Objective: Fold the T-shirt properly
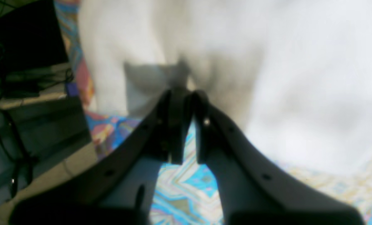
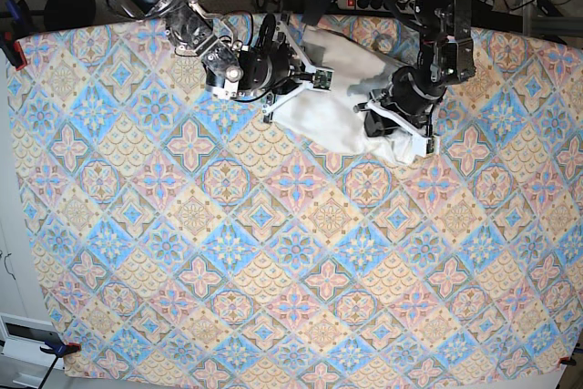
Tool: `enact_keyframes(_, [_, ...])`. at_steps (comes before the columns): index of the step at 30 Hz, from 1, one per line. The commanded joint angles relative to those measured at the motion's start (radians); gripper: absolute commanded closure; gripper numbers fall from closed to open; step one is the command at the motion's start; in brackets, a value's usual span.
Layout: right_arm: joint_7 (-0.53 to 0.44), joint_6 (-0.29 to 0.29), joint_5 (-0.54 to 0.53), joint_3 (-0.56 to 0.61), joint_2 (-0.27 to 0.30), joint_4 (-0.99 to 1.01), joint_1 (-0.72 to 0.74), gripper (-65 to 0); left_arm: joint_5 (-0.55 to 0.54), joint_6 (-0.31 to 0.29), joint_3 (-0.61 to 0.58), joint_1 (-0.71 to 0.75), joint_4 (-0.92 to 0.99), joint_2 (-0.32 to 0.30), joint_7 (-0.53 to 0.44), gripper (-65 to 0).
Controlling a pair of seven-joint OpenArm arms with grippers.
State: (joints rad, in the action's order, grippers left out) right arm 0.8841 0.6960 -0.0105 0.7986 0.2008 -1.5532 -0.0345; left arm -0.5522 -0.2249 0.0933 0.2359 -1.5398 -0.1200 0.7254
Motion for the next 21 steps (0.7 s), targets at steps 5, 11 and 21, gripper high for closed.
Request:
enact_keyframes(5, [0.013, 0.002, -0.007, -0.003, -0.002, -0.016, 0.009, -6.0, -0.012, -0.005, 0.023, 0.03, -0.078, -0.034, -0.016, -12.3])
enact_keyframes(11, [0.048, 0.002, -0.006, 0.0, 0.013, -0.022, 0.009, -6.0, -0.004, -0.005, 0.085, 0.009, -0.024, -0.043, -0.016, -12.3])
enact_keyframes(21, [0.054, 0.002, -0.007, -0.006, 0.067, -0.184, 0.009, -6.0, -0.013, -0.008, 0.102, 0.153, -0.296, -0.056, 0.013, -12.2])
